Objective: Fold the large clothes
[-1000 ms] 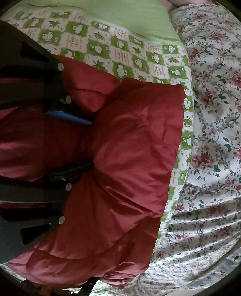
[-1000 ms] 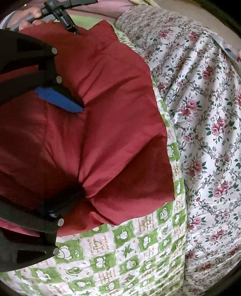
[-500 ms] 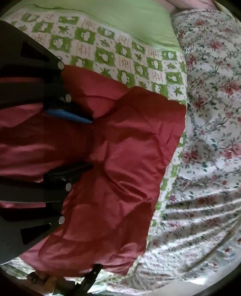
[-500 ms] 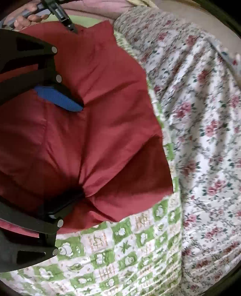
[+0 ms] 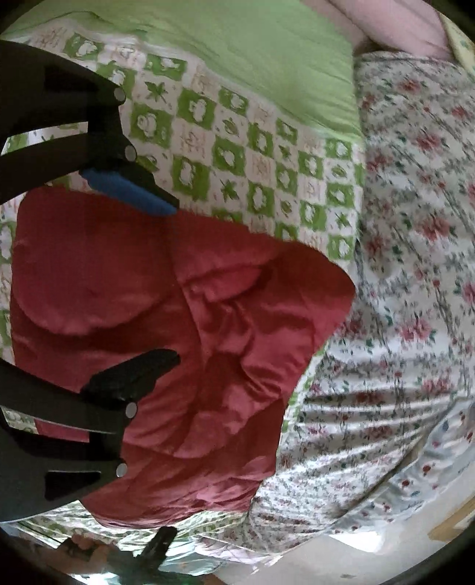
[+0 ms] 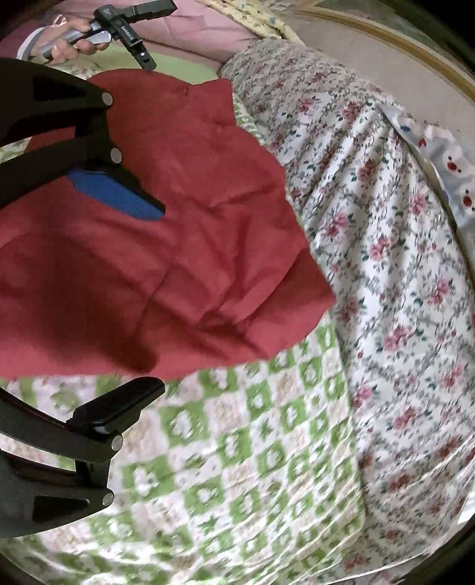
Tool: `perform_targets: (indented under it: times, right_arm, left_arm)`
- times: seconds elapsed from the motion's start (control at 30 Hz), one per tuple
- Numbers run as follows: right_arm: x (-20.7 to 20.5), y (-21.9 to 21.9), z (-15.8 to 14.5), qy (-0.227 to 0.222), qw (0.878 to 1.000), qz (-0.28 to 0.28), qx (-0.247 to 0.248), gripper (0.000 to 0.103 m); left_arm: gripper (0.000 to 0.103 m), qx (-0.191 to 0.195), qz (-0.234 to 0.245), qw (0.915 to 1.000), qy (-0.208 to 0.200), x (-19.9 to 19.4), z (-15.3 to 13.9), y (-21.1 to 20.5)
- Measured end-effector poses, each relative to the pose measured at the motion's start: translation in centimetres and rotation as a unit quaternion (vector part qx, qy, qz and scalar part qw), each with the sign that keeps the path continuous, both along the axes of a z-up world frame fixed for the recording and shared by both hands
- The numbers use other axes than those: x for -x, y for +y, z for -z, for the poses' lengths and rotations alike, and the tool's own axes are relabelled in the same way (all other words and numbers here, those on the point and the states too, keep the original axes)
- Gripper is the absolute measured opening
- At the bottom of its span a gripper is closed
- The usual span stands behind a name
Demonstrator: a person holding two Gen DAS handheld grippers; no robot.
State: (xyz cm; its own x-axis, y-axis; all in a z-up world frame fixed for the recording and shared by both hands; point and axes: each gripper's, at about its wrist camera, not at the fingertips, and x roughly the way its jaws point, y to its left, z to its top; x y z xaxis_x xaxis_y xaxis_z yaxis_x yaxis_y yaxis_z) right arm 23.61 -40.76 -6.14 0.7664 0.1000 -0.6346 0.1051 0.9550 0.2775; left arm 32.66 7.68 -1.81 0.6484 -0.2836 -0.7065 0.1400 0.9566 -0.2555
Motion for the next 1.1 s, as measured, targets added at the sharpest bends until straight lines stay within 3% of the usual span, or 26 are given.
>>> perform_targets:
  times: [0.53,0.6,0.67,0.77,0.9,0.97,1.1]
  right_arm:
    - [1.0,-1.6,1.8,0.022,0.998,-0.003,-0.055,0.089]
    - [0.7,-1.6,2.3,0.028,0.998,-0.007,-0.060,0.089]
    - [0.3,-1.7,2.9,0.032,0.996,-0.014,-0.077,0.089]
    - [-0.4,-2.1,3.9,0.040,0.992,-0.018,-0.115,0.094]
    - [-1.7,-2.5,5.7,0.057,0.981,-0.039,-0.181,0.100]
    - [-2.3,-2.3,6.3,0.059,0.975,-0.058,-0.207,0.100]
    - [-2.9,-1.9,6.6,0.054,0.971,-0.082,-0.220,0.099]
  left_arm:
    - [0.076,0.073,0.003,0.9963,0.044,-1.1,2.7,2.5]
    - [0.081,0.088,0.006,0.9949,0.049,-1.4,3.2,2.8]
    - [0.083,0.111,0.004,0.9921,0.058,-1.9,3.8,3.2]
    - [0.084,0.180,0.005,0.9802,0.082,-2.7,5.4,3.9]
    - [0.089,0.236,0.001,0.9667,0.099,-3.3,7.3,4.1]
    - [0.094,0.251,0.000,0.9624,0.104,-3.6,7.8,4.0]
    - [0.094,0.262,0.004,0.9586,0.111,-4.0,8.1,3.3]
